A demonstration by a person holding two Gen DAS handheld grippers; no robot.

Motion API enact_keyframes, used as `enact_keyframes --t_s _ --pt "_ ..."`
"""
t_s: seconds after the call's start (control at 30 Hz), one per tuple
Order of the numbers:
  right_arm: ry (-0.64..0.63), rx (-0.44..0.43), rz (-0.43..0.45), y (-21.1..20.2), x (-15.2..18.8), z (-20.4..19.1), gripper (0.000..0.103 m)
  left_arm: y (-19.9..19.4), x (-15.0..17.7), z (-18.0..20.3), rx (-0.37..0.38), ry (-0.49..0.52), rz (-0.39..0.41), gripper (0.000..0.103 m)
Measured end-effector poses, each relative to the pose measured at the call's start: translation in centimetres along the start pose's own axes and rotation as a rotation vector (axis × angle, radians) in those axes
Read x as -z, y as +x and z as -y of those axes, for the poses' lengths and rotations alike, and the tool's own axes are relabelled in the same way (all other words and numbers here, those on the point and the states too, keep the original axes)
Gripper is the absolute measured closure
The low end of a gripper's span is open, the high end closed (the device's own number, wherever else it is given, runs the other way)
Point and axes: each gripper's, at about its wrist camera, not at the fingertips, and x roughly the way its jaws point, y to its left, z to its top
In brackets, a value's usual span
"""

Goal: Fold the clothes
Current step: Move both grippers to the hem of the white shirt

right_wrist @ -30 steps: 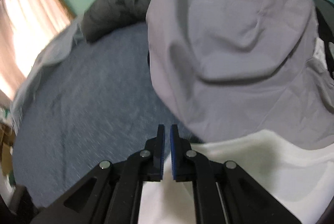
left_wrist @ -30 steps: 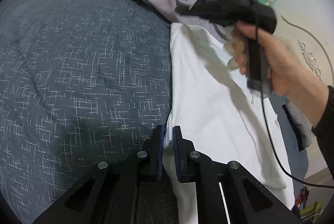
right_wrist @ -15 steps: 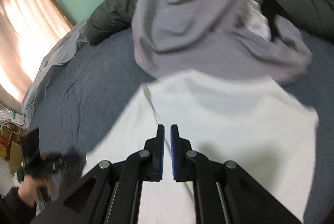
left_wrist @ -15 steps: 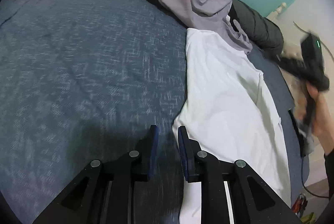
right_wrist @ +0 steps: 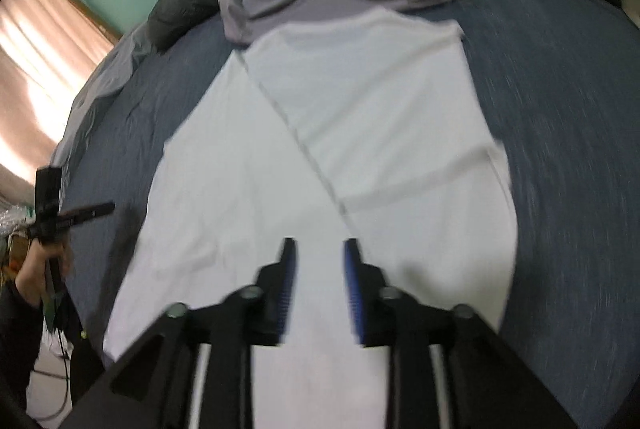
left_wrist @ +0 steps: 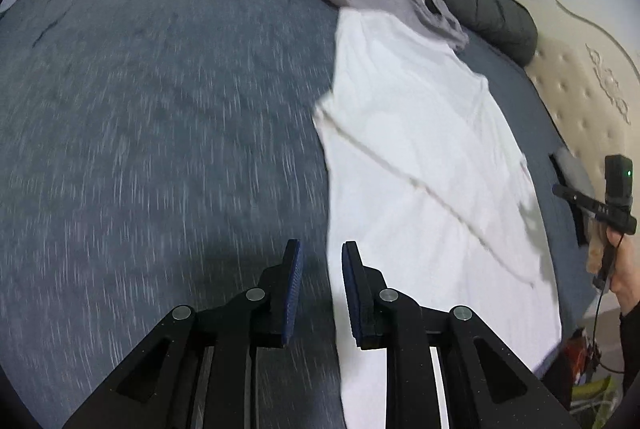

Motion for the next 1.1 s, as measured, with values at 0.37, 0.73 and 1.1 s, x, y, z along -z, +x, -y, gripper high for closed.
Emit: enact_keyframes --t_s 0.37,0.73,1.1 --pt "0.052 -0.003 -0.058 -5.2 11.6 1.7 0.071 -2.7 9.2 2.6 0.016 0.029 -0.124 0.072" --pt "0.083 0.026 -0.108 -8.0 18.0 2.0 0.063 -3.7 15.3 3.2 0.053 0.025 -0.218 0.066" --pt "0.155 0.074 -0.171 -8.1 22.0 3.3 0.063 -3.8 17.9 3.3 0.063 0.010 -0.238 0.058"
